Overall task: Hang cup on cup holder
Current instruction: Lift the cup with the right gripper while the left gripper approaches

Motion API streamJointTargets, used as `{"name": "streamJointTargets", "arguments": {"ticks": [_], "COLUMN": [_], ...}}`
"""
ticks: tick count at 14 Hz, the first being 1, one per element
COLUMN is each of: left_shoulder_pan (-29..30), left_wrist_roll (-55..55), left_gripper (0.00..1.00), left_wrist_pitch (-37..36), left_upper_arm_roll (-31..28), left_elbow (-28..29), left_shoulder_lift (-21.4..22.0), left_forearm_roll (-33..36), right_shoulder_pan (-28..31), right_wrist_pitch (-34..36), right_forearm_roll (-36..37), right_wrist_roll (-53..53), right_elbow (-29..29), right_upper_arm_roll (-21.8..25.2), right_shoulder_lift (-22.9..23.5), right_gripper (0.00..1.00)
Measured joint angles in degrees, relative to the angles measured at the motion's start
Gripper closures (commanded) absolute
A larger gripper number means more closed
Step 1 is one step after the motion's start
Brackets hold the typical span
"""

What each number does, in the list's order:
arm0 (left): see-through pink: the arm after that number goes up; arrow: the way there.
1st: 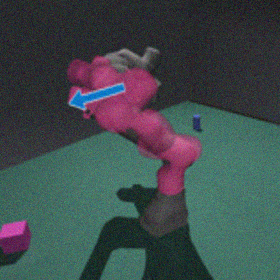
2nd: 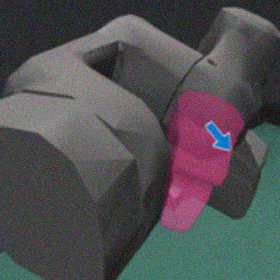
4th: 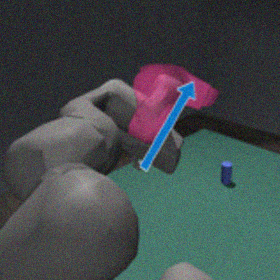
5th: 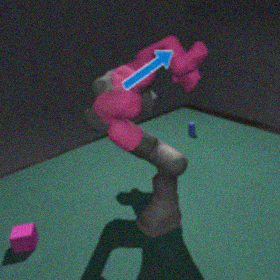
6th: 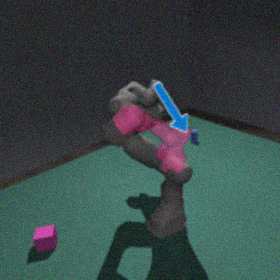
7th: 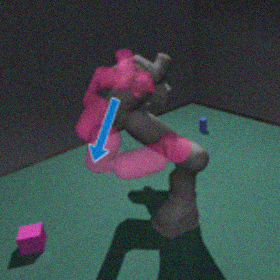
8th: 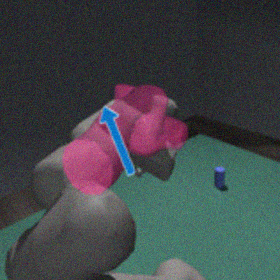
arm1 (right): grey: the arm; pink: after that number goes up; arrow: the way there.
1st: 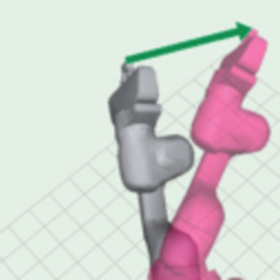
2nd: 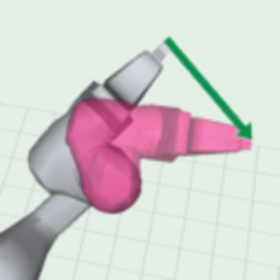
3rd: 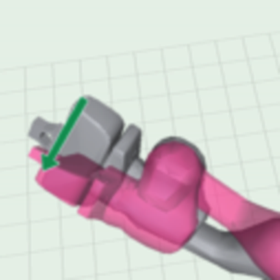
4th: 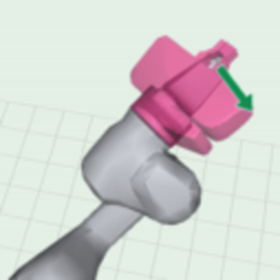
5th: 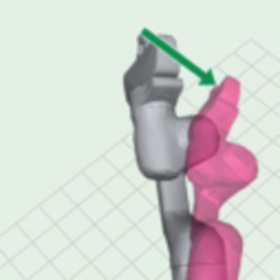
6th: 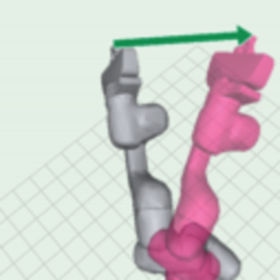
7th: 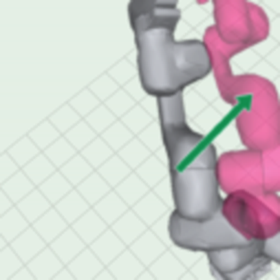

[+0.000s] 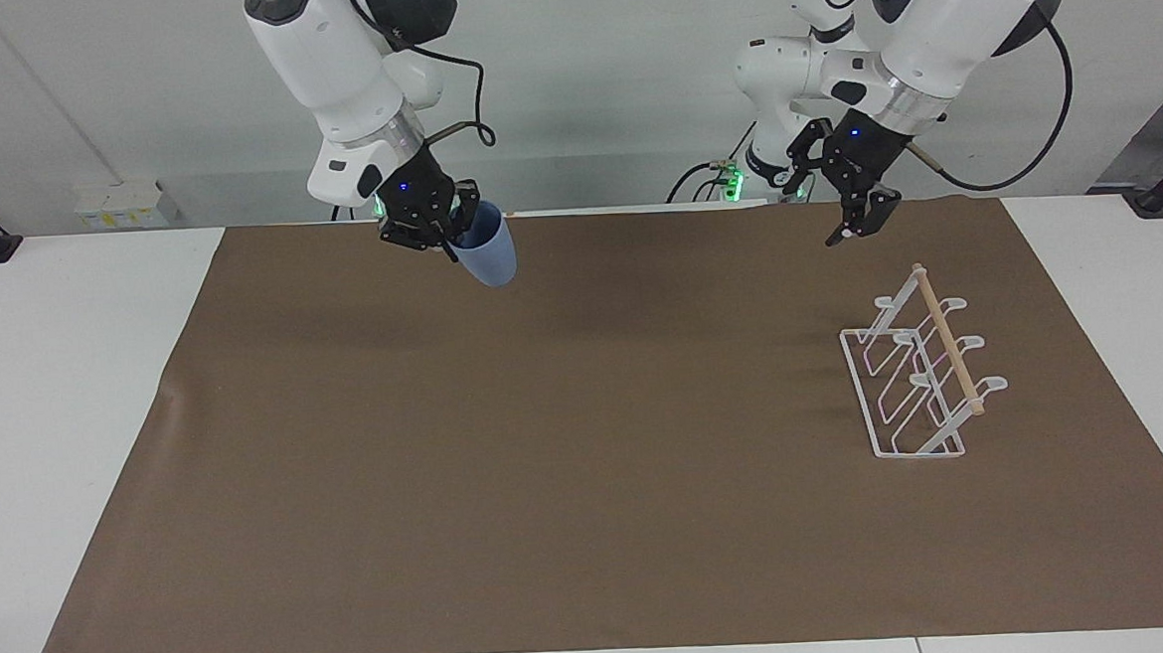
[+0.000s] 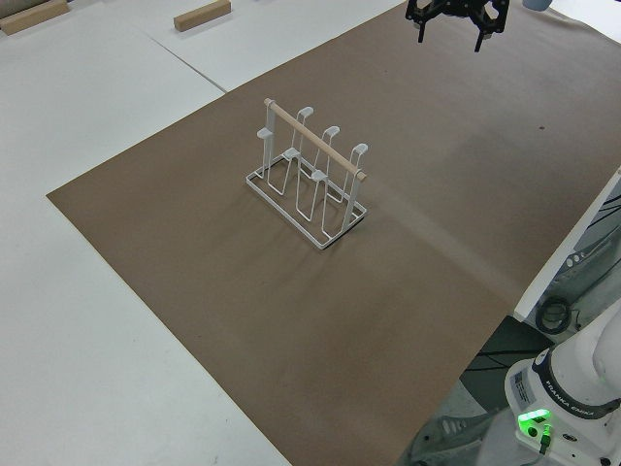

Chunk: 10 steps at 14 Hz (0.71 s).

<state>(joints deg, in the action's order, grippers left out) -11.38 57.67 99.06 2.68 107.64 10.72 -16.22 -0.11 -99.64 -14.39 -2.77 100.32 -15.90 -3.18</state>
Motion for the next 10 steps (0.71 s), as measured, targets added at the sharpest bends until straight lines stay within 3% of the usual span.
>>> {"name": "streamJointTargets", "arguments": {"ticks": [3,6,10], "left_shoulder_pan": [-1.84,-3.87,-6.85], "left_wrist_roll": [0.35,0.64,1.7], "left_gripper": [0.0,0.0,0.0], "left_wrist_pitch": [5.15,7.95,13.13], "left_upper_arm_roll": [0.07,0.2,0.21], "left_elbow": [3.51,4.8,8.55], "left_shoulder_lift": [1.37,2.21,3.68], "left_forearm_roll": [-4.89,-7.47,-10.54], "right_shoulder_pan": [-3.29,-4.97,-6.56], "right_wrist_pitch": [-0.03,-0.75,-6.07], "right_forearm_roll": [-0.28,-6.18,-8.44], "right_wrist_roll": [0.0,0.0,-0.15], "right_elbow": [-0.01,-0.02,-0.01], "right_upper_arm_roll": [-0.12,-0.18,-0.21], "right_shoulder_lift": [-0.16,-0.28,-0.31], "right_gripper": [1.0,1.0,1.0]}}
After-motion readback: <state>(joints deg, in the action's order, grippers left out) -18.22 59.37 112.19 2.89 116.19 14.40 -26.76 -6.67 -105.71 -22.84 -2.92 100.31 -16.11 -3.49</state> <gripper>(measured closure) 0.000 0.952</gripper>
